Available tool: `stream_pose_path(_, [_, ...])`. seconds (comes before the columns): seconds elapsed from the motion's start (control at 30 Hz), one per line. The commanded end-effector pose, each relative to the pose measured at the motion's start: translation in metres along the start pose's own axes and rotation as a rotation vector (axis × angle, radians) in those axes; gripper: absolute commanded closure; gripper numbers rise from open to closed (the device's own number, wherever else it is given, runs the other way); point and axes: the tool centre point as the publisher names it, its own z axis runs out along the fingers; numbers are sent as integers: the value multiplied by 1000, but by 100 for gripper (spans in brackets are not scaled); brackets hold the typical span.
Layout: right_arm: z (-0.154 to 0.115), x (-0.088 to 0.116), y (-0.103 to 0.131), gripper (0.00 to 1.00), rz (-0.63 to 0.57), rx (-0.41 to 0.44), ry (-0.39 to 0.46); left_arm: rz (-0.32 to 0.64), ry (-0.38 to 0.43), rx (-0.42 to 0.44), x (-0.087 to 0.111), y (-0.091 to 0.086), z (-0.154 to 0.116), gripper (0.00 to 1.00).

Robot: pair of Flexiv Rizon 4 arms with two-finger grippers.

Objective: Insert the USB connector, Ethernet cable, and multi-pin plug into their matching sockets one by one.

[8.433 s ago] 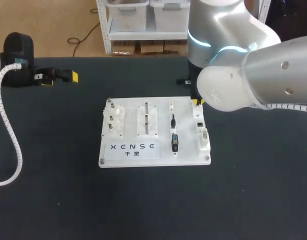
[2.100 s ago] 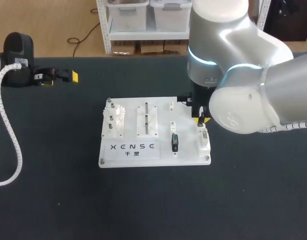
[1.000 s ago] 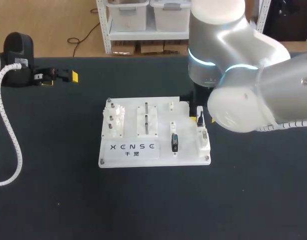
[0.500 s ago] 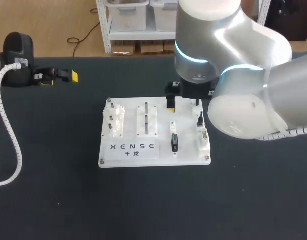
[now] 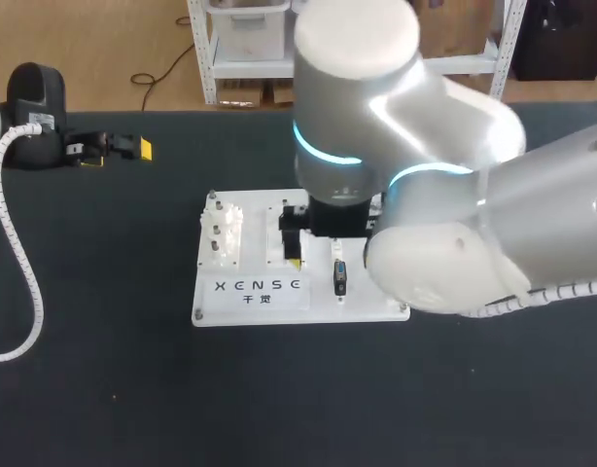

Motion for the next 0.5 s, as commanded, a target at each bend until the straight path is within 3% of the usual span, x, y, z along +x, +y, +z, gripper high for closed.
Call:
stream_pose_path(0.03, [7,4,5,0,2,15,15,0,0,0,0,0,0,0])
stream_pose_path(0.17, [14,9,1,0,16,27,27,0,0,0,0,0,0,0])
stream_pose_path(0.33, [21,9,-6,8,40,27,37,0,0,0,0,0,0,0])
stream_pose_path(0.37, [22,8,-7,12,48,24,39,0,0,0,0,0,0,0])
stream_pose_path(0.4, [23,8,-8,24,51,21,41,0,0,0,0,0,0,0])
stream_pose_path(0.5, [25,6,-9,33,59,13,49,0,0,0,0,0,0,0])
